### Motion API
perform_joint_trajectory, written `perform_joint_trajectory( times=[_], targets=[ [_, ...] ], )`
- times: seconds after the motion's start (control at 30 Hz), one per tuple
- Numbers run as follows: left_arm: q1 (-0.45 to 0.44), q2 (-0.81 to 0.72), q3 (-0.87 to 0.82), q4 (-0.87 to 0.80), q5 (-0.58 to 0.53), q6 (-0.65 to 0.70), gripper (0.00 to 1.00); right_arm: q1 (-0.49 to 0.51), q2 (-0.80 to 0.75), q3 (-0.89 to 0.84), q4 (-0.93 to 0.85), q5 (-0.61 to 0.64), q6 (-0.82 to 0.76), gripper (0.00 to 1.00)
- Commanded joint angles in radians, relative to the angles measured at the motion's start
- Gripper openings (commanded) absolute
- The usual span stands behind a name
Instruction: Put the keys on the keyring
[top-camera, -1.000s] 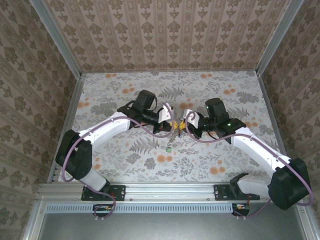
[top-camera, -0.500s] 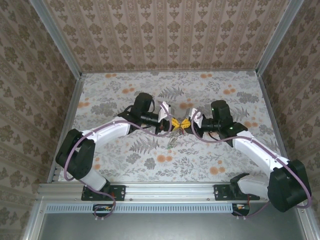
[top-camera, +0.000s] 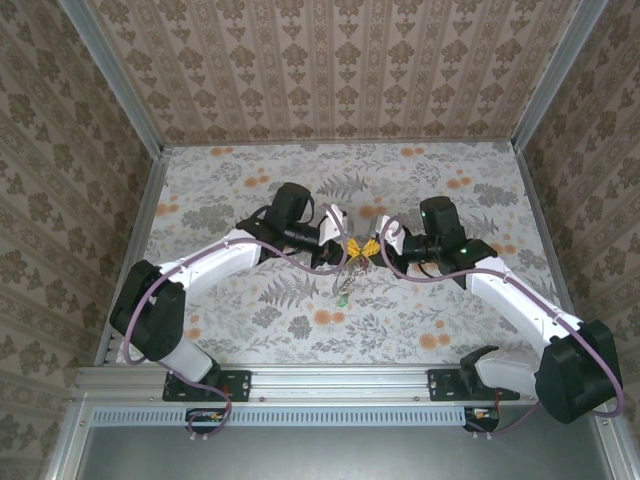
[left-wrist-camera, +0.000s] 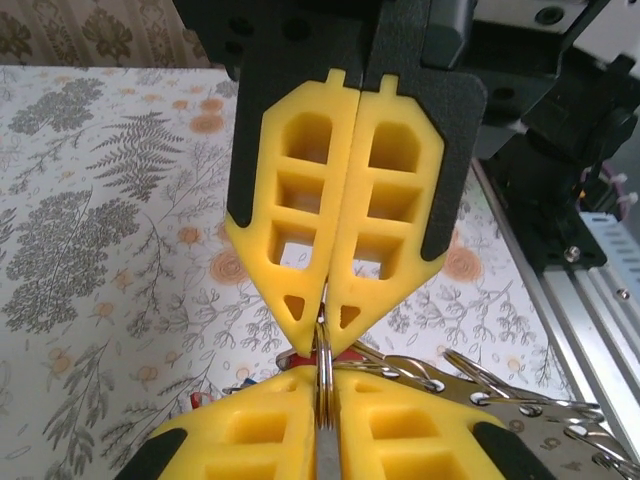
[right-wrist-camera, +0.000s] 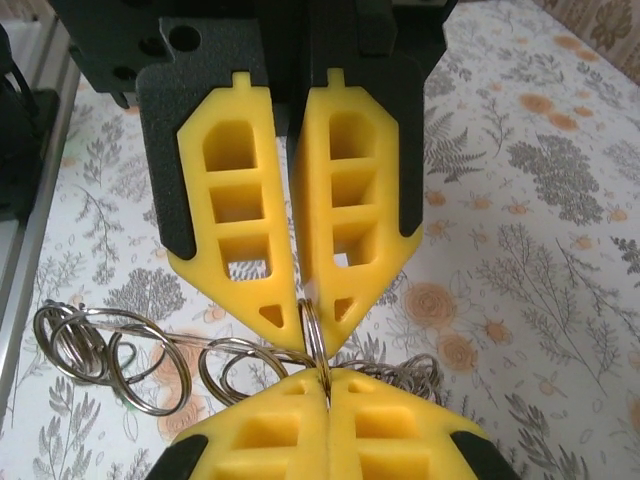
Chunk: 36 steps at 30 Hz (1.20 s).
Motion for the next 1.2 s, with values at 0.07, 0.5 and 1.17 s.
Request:
perform_joint_trajectory(
  times=[0.07, 0.5, 1.17],
  targets=[
    [-0.044, -0.024, 0.036, -0.124, -0.074, 0.107, 0.13, 0.051, 0.003, 0.091, -0.100, 0.119, -0.098, 0.00],
    [-0.048, -0.092, -0.026, -0.015, -0.117, 0.099, 0.00, 0.114, -0.019, 0.117, -0.165, 0.264, -0.132, 0.01],
    [0.029, -0.061, -0.018, 0.194, 0.204, -0.095, 0.00, -0.036, -0.009, -0.001, 0.191, -0.121, 0.114, 0.01]
  ],
)
